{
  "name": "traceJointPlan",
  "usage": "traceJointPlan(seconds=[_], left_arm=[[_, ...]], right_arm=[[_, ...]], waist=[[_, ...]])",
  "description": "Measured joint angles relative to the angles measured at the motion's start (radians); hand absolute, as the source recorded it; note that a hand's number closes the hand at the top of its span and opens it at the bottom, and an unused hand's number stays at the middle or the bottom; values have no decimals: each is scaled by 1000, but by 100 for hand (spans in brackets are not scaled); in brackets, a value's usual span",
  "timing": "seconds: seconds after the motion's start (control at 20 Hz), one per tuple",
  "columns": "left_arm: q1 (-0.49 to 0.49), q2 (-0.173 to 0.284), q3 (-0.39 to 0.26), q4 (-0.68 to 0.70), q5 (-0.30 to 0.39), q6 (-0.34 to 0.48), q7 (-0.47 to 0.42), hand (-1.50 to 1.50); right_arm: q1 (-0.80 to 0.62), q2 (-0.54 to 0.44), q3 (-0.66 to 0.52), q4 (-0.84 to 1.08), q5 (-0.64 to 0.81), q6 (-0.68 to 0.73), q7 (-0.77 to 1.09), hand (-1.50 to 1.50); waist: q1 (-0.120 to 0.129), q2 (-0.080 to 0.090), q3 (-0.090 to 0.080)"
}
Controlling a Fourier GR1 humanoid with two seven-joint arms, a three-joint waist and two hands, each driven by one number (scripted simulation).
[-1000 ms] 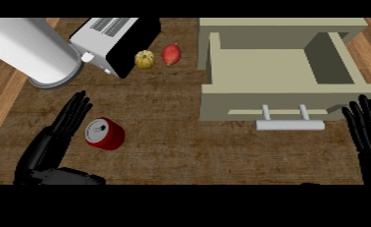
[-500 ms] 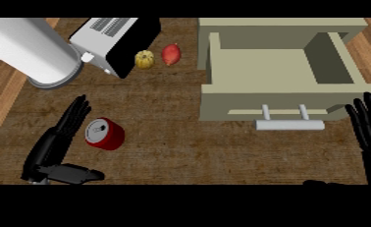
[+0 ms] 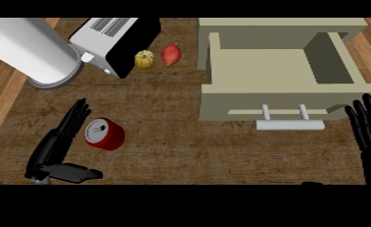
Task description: Pick up the can, place it into the drawer and close the drawer
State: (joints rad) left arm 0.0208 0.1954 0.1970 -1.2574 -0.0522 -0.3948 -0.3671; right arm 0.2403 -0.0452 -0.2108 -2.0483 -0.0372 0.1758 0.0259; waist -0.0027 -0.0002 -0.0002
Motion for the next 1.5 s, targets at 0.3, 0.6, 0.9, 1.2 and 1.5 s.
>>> traceJointPlan(seconds=[0.3, 0.6, 0.9, 1.2, 1.5], left_arm=[[-34, 15, 14, 142, -23, 6, -86, -150], [-64, 27, 20, 240, -34, 11, -127, -150], [-114, 34, 18, 334, -44, 20, -174, -150], [-162, 23, 11, 390, -47, 49, -178, -150], [-208, 22, 5, 411, -35, 53, -161, -150]], right_arm=[[7, -1, -21, -20, -18, 15, 12, -150], [25, 18, -8, -51, -6, 22, 23, -150], [-18, 11, -23, -46, -19, 18, 60, -150], [29, 25, -24, -75, -24, 33, 41, -150], [16, 23, -32, -79, -24, 38, 59, -150]], waist=[[-1, 0, 0], [-1, 0, 0], [-1, 0, 0], [-2, 0, 0], [-1, 0, 0]])
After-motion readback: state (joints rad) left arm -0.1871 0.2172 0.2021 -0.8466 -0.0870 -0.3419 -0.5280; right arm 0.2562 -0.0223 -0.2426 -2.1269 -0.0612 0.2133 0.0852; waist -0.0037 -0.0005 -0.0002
